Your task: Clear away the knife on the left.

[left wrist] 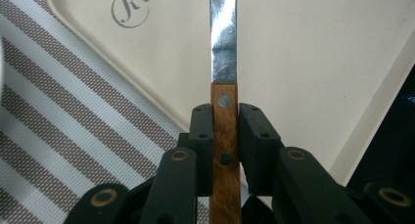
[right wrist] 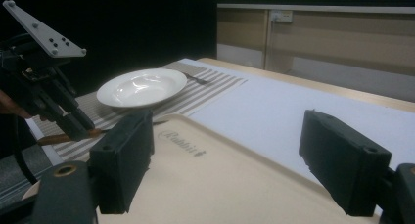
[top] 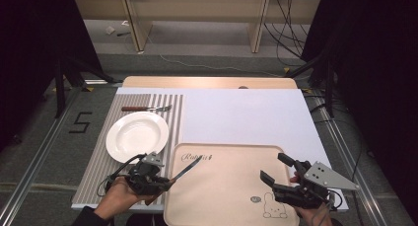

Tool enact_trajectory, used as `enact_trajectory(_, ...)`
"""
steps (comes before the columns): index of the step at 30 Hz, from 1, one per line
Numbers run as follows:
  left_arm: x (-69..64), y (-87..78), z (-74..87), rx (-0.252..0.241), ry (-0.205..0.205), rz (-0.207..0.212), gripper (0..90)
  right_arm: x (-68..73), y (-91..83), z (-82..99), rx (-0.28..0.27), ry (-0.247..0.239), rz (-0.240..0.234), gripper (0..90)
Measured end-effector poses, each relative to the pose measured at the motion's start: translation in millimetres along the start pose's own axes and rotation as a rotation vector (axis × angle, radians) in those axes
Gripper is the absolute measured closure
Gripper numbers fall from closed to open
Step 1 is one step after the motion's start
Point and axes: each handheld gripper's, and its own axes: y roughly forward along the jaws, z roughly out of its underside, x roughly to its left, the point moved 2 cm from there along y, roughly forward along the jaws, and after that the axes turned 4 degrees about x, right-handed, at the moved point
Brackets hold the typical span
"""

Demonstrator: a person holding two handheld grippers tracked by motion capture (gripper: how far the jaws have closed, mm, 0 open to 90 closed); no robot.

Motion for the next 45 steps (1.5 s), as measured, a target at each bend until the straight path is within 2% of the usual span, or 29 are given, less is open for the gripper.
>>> enact_trajectory(4,-3.1,5.1,-2.7,0.000,-0.011,0.038,76.8,0.1,0.1,0.0,0.001,0.000,0.000,21.7)
enact_trajectory(7,-6.4,10.3,-5.2,0.007,-0.012,0.048,76.8,0.0,0.3,0.1,0.001,0.000,-0.001,21.7)
enact_trajectory(11,-10.4,17.3,-8.8,0.025,0.001,0.035,76.8,-0.3,0.6,0.2,-0.001,0.001,-0.001,21.8)
enact_trajectory(21,-16.1,28.6,-16.6,0.049,0.020,0.043,76.8,-0.2,0.6,0.2,0.002,0.001,-0.001,21.8)
enact_trajectory(32,-24.7,42.8,-24.4,0.074,0.011,0.082,76.8,0.2,0.2,0.0,-0.004,0.000,-0.003,21.7)
enact_trajectory(40,-30.4,53.4,-23.1,0.100,-0.005,0.085,76.8,0.3,0.1,0.0,-0.004,-0.002,-0.005,21.7)
enact_trajectory(45,-34.5,61.7,-20.9,0.124,0.006,0.079,76.8,0.3,-0.1,-0.1,-0.005,-0.002,-0.005,21.7)
